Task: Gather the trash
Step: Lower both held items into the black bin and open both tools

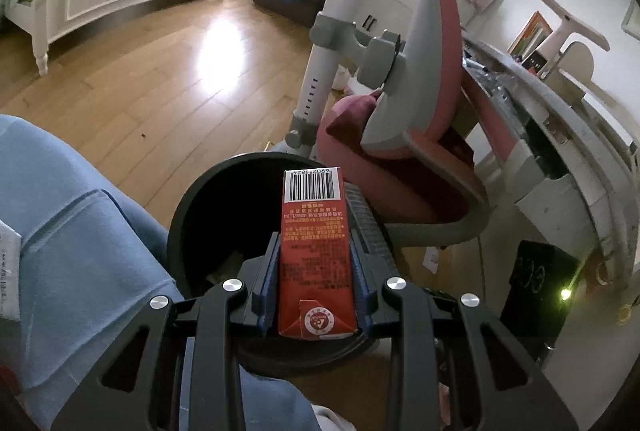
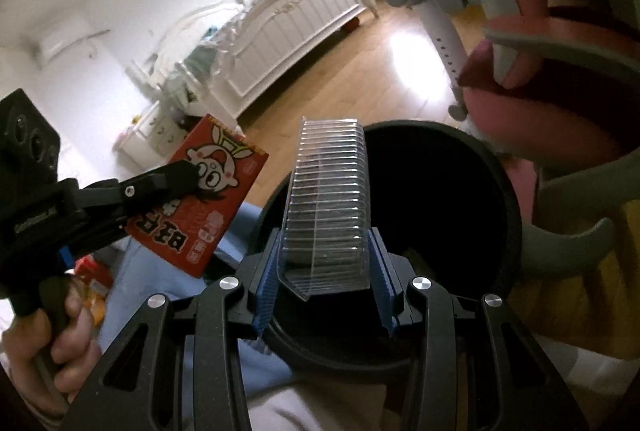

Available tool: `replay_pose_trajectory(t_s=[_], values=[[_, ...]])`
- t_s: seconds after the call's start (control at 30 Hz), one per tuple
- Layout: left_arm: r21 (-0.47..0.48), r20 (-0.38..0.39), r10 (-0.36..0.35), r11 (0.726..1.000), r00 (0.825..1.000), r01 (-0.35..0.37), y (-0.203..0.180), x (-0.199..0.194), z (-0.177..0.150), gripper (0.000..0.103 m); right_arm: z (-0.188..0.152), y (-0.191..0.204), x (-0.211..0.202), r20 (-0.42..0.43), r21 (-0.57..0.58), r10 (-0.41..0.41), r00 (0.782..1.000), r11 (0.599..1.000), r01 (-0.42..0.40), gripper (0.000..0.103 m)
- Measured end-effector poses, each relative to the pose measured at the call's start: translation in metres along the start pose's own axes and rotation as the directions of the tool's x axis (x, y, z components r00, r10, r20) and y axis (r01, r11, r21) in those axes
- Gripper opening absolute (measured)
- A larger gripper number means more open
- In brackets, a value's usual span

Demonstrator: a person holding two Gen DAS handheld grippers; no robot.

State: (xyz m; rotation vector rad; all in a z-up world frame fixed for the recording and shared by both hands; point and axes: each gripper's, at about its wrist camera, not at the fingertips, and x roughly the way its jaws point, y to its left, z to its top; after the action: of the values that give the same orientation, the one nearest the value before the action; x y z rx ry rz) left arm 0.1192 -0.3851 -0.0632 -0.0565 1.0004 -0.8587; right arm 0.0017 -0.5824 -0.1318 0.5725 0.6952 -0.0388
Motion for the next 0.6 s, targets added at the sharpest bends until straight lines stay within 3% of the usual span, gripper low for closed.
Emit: replay_pose_trajectory(t_s=[0.4,0.43,0.5,0.53,0.6], values=[[0.016,-0.036,0.028,0.999,0.999,-0.028,-0.005,0.016,0.002,0.033,0.001,-0.008,0.009,-0.025,0.034,-0.002,1.000,0.999,0.003,0.044],[0.014,-0.036,0.036,0.999,0.999,-0.035,-0.006,0.017,0.003,0.036,0.003,-0.010,0.010,-0.028,0.041,-0.006,1.000,0.999,0.007,0.044],[0.010,-0.024,0.069,0.998,0.997,-0.069,-0.004,0.015,0.002,0.060,0.003,-0.012,0.011,-0.033,0.055,-0.015,0.999,0.998,0.017,0.054],[0.006,-0.011,0.082,0.997,0.997,-0.082,-0.003,0.012,0.001,0.077,0.004,-0.015,0.012,-0.030,0.059,-0.014,0.999,0.998,0.016,0.058],[0.001,0.019,0.089,0.996,0.996,-0.089,-0.001,0.006,0.001,0.081,0.004,-0.015,0.011,-0.028,0.058,-0.016,0.999,0.998,0.017,0.059]])
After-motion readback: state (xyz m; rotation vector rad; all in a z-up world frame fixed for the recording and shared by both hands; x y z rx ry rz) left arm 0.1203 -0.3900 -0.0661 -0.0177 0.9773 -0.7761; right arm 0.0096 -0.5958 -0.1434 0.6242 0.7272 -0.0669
